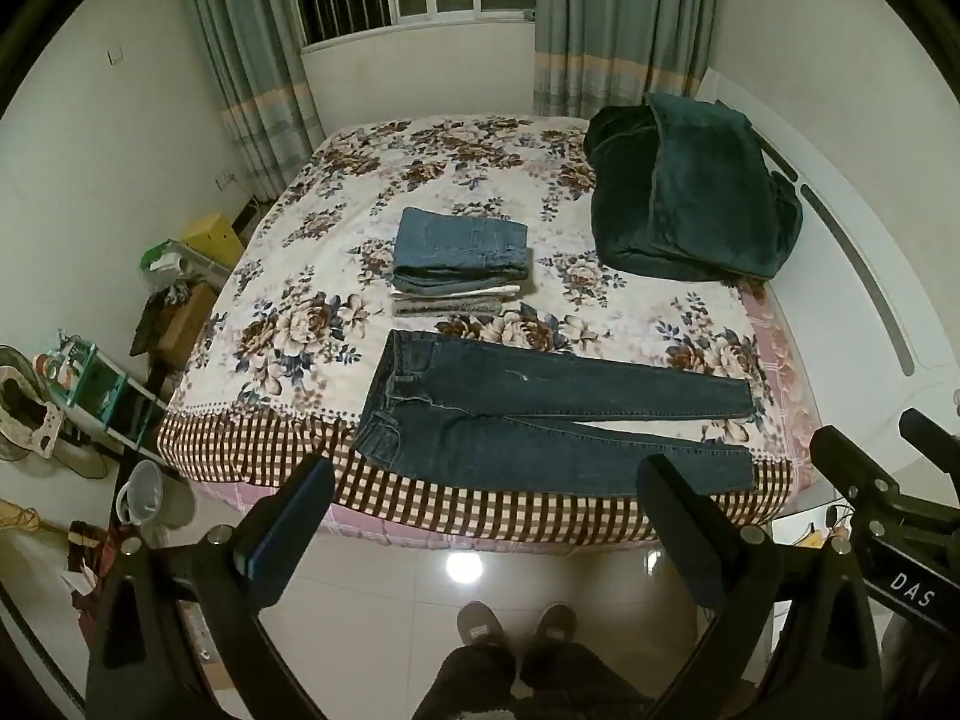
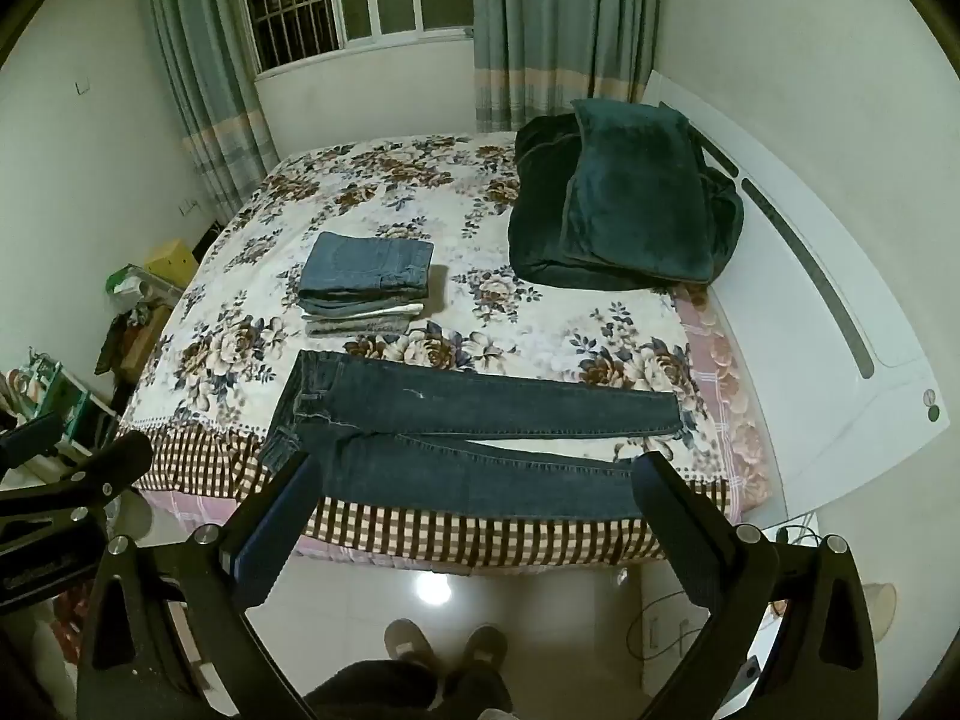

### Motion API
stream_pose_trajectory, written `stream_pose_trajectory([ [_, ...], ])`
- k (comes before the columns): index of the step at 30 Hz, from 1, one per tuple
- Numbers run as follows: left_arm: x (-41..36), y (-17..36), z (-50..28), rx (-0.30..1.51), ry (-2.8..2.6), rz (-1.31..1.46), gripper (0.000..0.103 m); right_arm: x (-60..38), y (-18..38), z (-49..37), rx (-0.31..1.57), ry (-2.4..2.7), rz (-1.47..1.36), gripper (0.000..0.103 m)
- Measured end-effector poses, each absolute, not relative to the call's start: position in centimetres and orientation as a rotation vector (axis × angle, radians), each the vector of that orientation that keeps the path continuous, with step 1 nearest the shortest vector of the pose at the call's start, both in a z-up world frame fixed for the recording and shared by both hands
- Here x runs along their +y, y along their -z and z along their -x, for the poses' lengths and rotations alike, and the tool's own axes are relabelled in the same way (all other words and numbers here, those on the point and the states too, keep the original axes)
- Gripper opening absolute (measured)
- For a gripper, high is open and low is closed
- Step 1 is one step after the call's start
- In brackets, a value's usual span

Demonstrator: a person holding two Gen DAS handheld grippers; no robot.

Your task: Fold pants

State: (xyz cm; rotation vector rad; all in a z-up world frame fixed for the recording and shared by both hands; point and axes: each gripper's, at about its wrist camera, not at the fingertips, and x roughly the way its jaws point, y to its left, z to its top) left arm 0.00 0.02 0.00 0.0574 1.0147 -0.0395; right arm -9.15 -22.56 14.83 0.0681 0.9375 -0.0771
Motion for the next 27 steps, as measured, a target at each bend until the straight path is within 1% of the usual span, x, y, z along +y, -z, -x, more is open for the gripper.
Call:
stream_pose_trajectory([
  [27,-0.20,-0.41,-0.31,0.996,0.037,-0.060,0.103,-22.66,-14.82,9.04,0.926,0.080,-0.065,0.103],
])
